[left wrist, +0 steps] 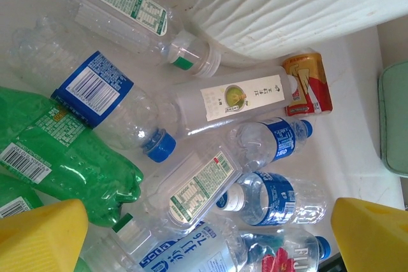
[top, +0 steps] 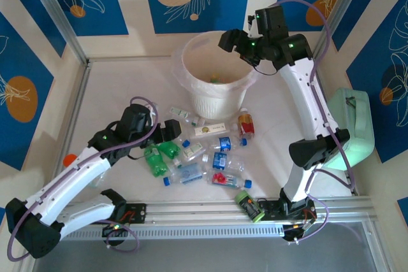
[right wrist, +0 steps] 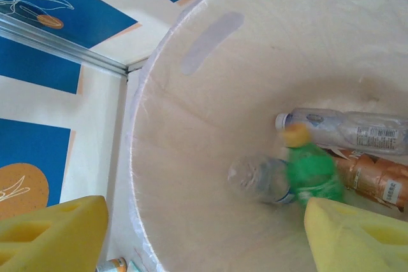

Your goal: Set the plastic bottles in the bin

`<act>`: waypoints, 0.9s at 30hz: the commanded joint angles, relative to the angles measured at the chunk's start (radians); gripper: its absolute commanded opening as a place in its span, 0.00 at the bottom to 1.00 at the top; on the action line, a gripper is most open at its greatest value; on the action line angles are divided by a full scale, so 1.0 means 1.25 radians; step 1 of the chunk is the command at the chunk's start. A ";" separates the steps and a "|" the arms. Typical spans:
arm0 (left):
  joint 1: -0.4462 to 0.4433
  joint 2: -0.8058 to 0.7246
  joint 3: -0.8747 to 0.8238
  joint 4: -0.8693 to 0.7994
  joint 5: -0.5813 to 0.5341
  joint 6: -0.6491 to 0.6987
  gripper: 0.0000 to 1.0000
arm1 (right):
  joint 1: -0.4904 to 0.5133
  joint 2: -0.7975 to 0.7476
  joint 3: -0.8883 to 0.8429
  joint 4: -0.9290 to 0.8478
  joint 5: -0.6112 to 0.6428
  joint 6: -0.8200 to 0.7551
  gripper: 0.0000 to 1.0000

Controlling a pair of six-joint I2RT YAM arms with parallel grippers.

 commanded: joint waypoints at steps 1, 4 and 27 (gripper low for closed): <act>0.006 0.007 0.041 -0.023 -0.020 0.031 0.98 | -0.004 -0.040 0.010 -0.034 0.014 -0.027 0.81; 0.006 0.007 0.055 -0.034 -0.030 0.047 1.00 | 0.001 -0.115 -0.089 -0.012 0.041 -0.030 0.81; 0.007 -0.016 0.066 -0.045 -0.037 0.048 0.99 | -0.140 -0.411 -1.004 0.236 0.010 -0.010 0.87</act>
